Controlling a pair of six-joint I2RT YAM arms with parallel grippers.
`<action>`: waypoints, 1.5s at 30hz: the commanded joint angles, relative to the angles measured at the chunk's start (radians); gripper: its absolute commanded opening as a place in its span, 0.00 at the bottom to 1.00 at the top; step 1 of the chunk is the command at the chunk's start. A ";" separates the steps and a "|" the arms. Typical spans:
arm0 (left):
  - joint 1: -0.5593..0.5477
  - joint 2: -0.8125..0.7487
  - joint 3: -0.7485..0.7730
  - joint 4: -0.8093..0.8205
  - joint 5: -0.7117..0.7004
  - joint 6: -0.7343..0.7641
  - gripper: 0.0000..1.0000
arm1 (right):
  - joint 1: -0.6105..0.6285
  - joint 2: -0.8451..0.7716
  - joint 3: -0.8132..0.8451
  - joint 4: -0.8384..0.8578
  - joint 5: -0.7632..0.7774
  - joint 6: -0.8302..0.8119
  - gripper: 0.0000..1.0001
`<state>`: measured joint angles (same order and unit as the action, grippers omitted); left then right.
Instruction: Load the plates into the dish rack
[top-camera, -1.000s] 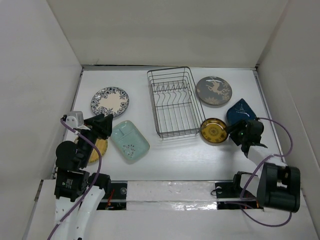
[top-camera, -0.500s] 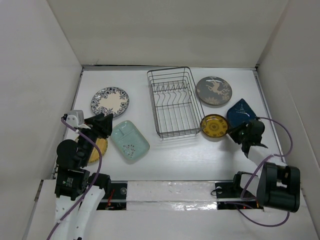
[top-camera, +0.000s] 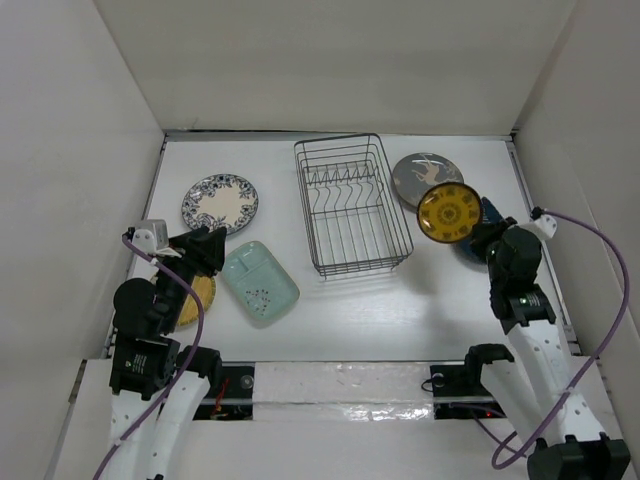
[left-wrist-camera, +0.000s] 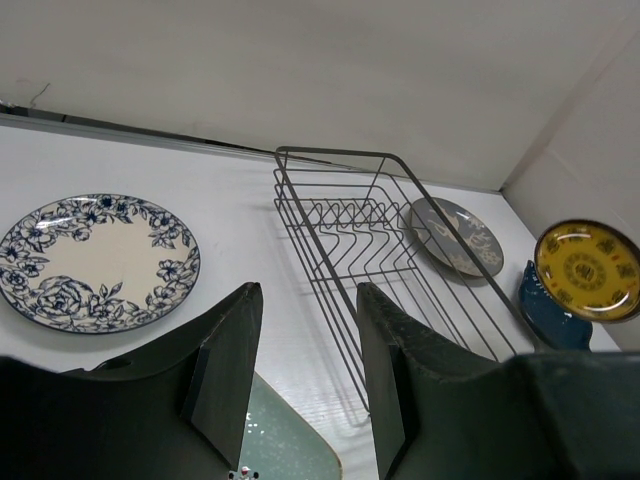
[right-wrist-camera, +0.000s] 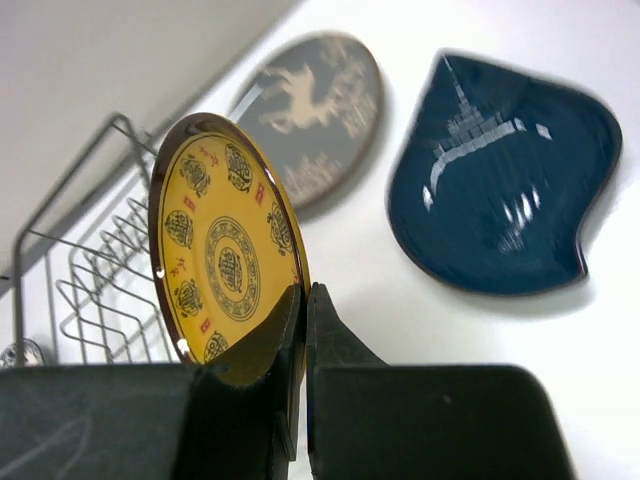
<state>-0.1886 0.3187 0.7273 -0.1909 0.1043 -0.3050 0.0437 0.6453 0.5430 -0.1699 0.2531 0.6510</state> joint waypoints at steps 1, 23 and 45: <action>-0.003 -0.001 -0.005 0.051 0.006 -0.006 0.40 | 0.109 0.055 0.130 0.075 0.172 -0.068 0.00; -0.022 0.011 -0.002 0.030 -0.009 -0.003 0.40 | 0.507 1.169 1.126 -0.019 0.741 -0.639 0.00; -0.022 0.022 -0.003 0.036 -0.006 -0.002 0.40 | 0.594 1.416 1.140 0.041 0.724 -0.693 0.12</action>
<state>-0.2039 0.3325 0.7273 -0.1921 0.0994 -0.3050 0.6357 2.0747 1.6459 -0.1486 0.9817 -0.0574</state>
